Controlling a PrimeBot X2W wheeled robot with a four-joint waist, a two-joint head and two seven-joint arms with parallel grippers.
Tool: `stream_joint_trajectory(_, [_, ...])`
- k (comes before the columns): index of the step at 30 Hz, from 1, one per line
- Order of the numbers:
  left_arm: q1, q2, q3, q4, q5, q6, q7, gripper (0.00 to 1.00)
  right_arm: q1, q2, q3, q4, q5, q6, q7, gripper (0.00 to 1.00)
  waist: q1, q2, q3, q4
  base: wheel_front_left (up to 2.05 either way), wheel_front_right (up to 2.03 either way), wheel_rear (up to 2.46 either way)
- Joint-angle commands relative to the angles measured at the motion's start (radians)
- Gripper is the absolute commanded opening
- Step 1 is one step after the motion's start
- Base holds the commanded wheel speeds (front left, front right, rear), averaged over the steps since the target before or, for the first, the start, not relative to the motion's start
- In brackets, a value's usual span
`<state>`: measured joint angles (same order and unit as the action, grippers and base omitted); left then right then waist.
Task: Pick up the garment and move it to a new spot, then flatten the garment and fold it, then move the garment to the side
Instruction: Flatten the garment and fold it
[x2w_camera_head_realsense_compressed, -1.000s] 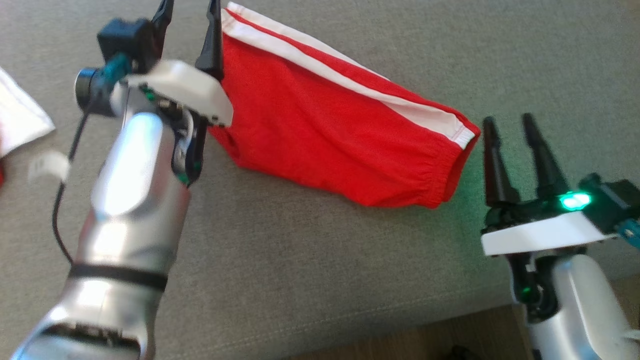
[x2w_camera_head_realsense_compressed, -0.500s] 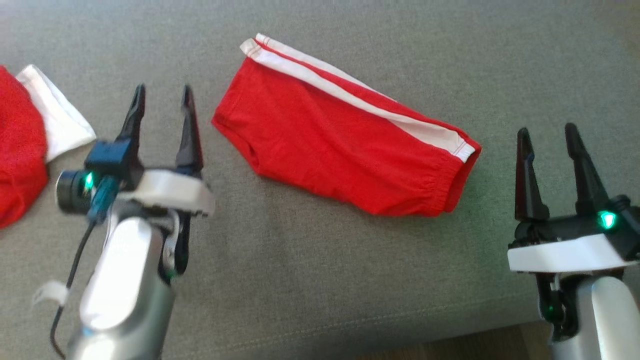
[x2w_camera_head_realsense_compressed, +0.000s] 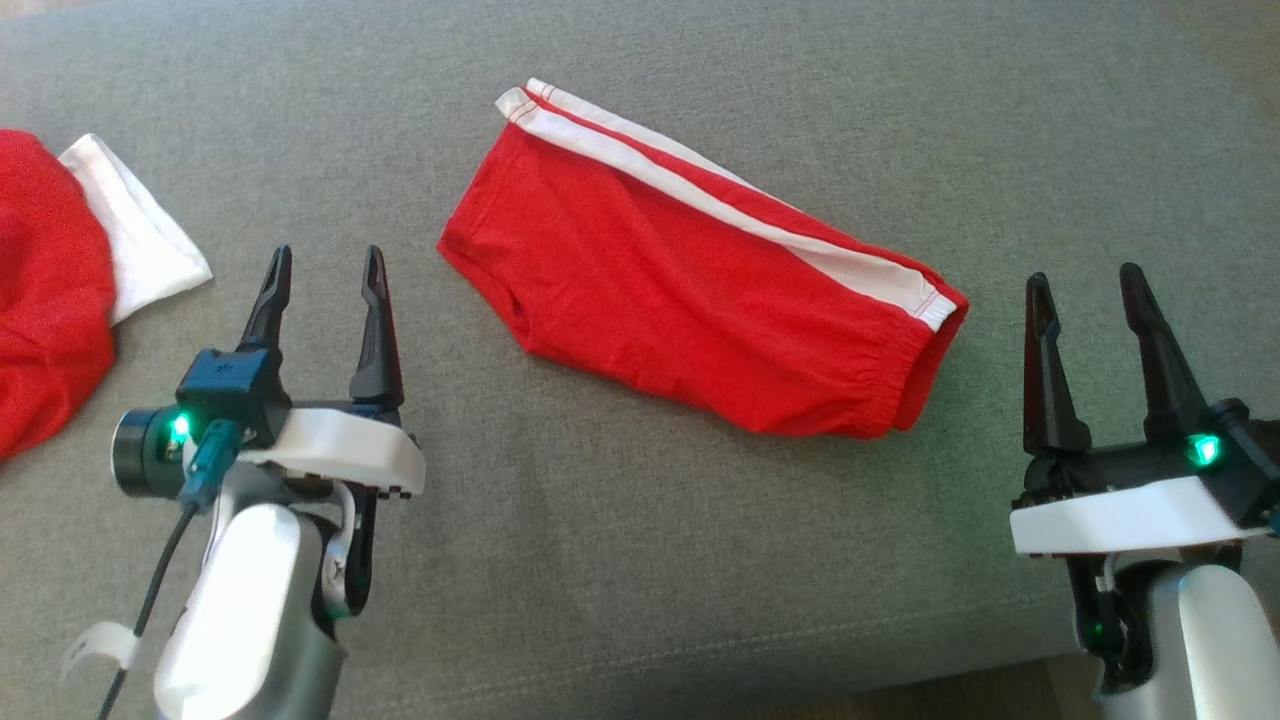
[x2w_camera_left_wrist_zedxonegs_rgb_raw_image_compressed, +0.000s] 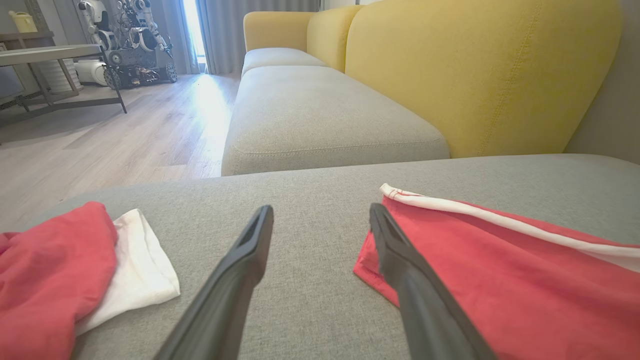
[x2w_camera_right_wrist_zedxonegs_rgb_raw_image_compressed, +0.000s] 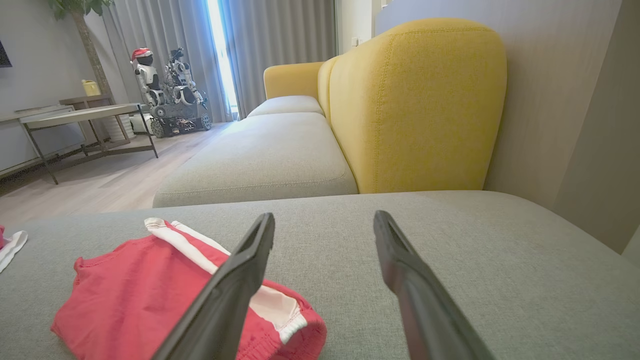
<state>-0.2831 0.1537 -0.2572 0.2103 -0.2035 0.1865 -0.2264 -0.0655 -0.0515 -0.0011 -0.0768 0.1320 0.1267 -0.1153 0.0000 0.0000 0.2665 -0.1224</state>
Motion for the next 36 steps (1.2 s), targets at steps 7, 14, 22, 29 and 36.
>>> stream_joint_trajectory(7, [-0.028,0.029,0.016,-0.044,0.004,0.007,0.016,1.00,-0.005,-0.002,0.022,-0.031,0.000,0.004,0.007,1.00,0.0000,0.0000,0.004,0.000,0.00,0.00,0.00])
stream_joint_trajectory(14, [-0.069,0.026,-0.002,-0.032,-0.005,-0.015,0.027,1.00,-0.016,-0.001,0.014,-0.034,0.003,0.004,0.011,1.00,0.0000,0.0000,0.025,0.002,0.00,0.00,0.00])
stream_joint_trajectory(22, [-0.251,0.004,-0.049,0.132,-0.040,-0.116,0.090,1.00,-0.048,0.000,0.035,-0.031,0.015,0.004,0.013,1.00,0.0000,0.0000,0.070,-0.017,0.00,0.00,0.00])
stream_joint_trajectory(29, [-0.383,0.003,-0.062,0.358,-0.069,-0.175,0.161,1.00,-0.067,0.001,0.048,-0.007,0.036,0.004,0.004,1.00,0.0000,0.0000,0.102,-0.053,0.00,0.00,0.00])
stream_joint_trajectory(36, [-0.454,-0.007,-0.075,0.513,-0.096,-0.207,0.257,1.00,-0.066,0.001,0.040,0.018,0.066,0.004,-0.007,1.00,0.0000,0.0000,0.107,-0.068,0.00,0.00,0.00])
